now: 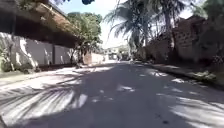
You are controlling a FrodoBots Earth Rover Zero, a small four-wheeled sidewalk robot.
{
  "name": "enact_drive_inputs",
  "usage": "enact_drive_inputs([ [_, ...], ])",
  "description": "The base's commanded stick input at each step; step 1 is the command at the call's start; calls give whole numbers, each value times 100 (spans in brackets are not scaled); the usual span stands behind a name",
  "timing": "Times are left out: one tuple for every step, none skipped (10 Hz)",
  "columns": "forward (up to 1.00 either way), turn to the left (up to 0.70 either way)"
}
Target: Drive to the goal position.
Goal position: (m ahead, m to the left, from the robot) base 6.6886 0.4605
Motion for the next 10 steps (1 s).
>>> enact_drive_inputs([
  [100, 17],
  [98, 17],
  [98, 17],
  [98, 17],
  [98, 17],
  [70, 15],
  [30, -46],
  [0, -100],
  [0, -100],
  [0, -100],
])
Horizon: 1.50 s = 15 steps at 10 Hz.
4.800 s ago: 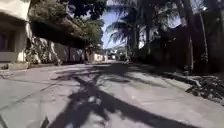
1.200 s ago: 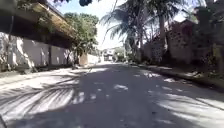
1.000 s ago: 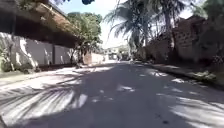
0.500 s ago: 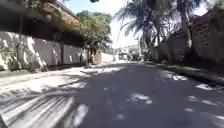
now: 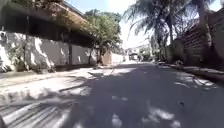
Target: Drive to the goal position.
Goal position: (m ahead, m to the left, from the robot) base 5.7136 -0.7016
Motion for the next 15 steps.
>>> enact_drive_inputs([
  [0, -100],
  [0, -100],
  [0, -100],
  [24, -75],
  [84, -22],
  [100, -23],
  [100, -23],
  [100, -23],
  [100, -23],
  [100, -23],
  [100, -23],
  [100, -23],
  [100, -23],
  [100, 17],
  [100, 17],
])
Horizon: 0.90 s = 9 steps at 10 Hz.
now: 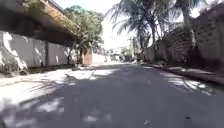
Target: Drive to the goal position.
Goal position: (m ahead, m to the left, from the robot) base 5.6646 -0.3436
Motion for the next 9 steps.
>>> enact_drive_inputs([
  [100, 17],
  [100, 17],
  [100, 17],
  [100, 17],
  [100, 17],
  [100, -14],
  [100, -23],
  [100, -23],
  [100, -23],
])
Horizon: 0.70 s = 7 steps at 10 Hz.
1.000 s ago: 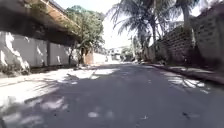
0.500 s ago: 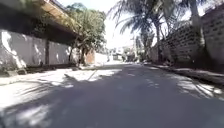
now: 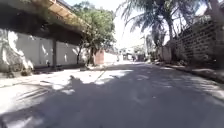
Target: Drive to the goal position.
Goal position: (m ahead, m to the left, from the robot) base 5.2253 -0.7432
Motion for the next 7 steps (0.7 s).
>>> enact_drive_inputs([
  [100, -23],
  [100, -23],
  [100, 3],
  [100, 17],
  [100, 17],
  [100, 17],
  [100, 17],
])
